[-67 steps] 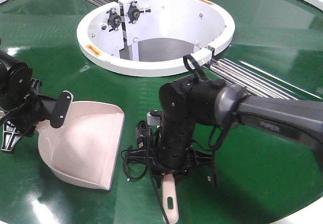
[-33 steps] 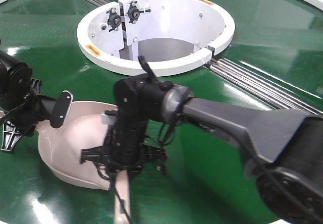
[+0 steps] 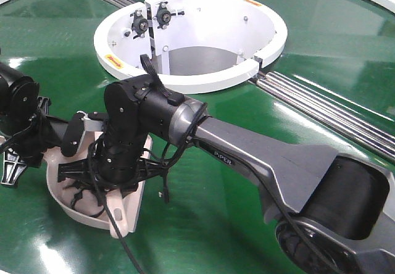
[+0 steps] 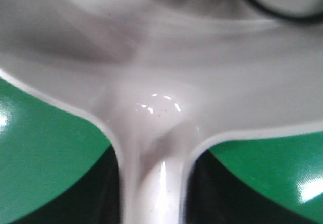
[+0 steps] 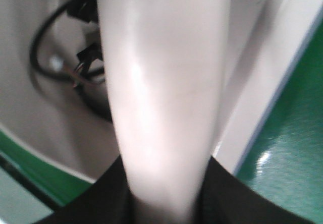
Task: Clean and inspect green conveyor with broom and dustpan
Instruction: 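Sweep the black cable with the brush into the dustpan held by the left gripper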
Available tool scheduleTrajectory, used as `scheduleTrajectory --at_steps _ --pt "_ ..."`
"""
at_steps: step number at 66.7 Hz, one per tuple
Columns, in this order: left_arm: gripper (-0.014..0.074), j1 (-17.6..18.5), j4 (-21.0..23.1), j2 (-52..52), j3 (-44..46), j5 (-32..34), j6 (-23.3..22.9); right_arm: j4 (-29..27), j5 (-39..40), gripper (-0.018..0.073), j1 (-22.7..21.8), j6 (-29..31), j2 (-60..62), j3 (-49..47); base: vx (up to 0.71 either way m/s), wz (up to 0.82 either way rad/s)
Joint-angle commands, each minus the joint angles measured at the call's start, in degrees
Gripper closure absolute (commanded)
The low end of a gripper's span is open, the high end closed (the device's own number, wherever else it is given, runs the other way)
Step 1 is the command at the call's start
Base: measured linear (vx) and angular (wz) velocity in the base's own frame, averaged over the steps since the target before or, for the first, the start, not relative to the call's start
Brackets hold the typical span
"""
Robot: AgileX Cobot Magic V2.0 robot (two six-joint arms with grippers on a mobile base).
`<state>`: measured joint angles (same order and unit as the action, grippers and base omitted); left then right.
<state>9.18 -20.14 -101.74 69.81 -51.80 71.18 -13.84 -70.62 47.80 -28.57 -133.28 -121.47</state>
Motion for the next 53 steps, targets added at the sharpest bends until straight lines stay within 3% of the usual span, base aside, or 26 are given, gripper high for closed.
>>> scheduleTrajectory --at_steps 1,27,41,53 --pt "0.0603 0.39 -0.29 2.55 1.69 0.71 -0.62 3.29 -2.93 0.0556 -0.38 -0.42 5.91 -1.91 0.00 0.00" --pt "0.0603 0.39 -0.29 2.55 1.69 0.57 -0.62 18.77 -3.24 0.0556 -0.62 0.31 13.50 -1.72 0.00 0.00" --pt "0.0603 0.39 -0.29 2.55 1.69 0.57 -0.62 18.50 -3.24 0.0556 -4.67 4.49 19.00 2.34 0.00 0.00" --pt "0.0603 0.39 -0.29 2.55 1.69 0.57 -0.62 18.50 -3.24 0.0556 -9.93 9.82 25.49 12.09 0.00 0.00"
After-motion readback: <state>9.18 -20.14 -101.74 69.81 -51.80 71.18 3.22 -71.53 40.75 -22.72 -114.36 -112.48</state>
